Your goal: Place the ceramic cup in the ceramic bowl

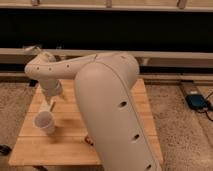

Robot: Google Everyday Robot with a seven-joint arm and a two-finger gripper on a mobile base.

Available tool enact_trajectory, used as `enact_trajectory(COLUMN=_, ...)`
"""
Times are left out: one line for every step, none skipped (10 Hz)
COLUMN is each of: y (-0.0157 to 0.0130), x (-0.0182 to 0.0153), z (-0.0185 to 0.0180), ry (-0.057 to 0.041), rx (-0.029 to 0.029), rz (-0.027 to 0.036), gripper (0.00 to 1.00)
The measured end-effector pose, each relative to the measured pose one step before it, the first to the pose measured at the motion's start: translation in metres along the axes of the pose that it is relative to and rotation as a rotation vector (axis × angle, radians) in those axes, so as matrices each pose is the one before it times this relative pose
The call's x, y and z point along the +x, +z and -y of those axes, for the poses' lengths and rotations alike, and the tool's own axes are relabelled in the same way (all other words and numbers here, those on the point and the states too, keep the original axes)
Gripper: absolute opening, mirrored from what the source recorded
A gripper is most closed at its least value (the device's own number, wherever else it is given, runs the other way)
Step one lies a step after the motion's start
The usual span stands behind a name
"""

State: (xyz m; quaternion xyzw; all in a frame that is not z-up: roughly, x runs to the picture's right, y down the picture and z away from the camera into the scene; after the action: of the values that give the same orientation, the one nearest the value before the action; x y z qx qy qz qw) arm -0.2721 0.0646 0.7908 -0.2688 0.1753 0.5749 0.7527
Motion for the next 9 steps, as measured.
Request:
enact_trajectory(y=0.00647, x=-0.0065, z=-0.00757, ry=0.00298, rx=-0.01243, rz=0.00111, gripper=0.65)
enact_trajectory(y=0.00505, x=-0.00585, z=-0.00748, ry=-0.00126, rx=-0.0036, rz=0.00248, gripper=0.65)
enact_trajectory(y=0.00602, x=-0.00315, z=-0.01038, ry=-0.00596, rx=-0.00546, rz=-0.00238, gripper=0.65)
enact_trajectory(y=0.00666, x=-0.00218, z=-0.00988, ry=-0.00895, rx=-0.0027, rz=-0.00445, gripper=0.65)
enact_trajectory(y=0.00594, x=-0.00275, z=-0.00701, ry=-0.0103, rx=0.0035, rz=-0.00222, gripper=0.65)
enact_trajectory(y=0.00376, x=-0.00111, z=-0.00505, ry=-0.00816, rx=0.00352, rz=-0.00391, gripper=0.65)
enact_trajectory(y=0.00599, x=-0.00132, z=-0.00981, ry=-0.01528, rx=0.00354, rz=-0.00781, gripper=0.65)
enact_trajectory(y=0.00511, x=-0.00158, z=-0.00888, ry=-0.01311, rx=0.0014, rz=-0.00713, gripper=0.65)
enact_trajectory(y=0.00582, x=-0.00223, z=-0.00524, ry=-0.00582, rx=0.00108, rz=-0.00899, gripper=0.65)
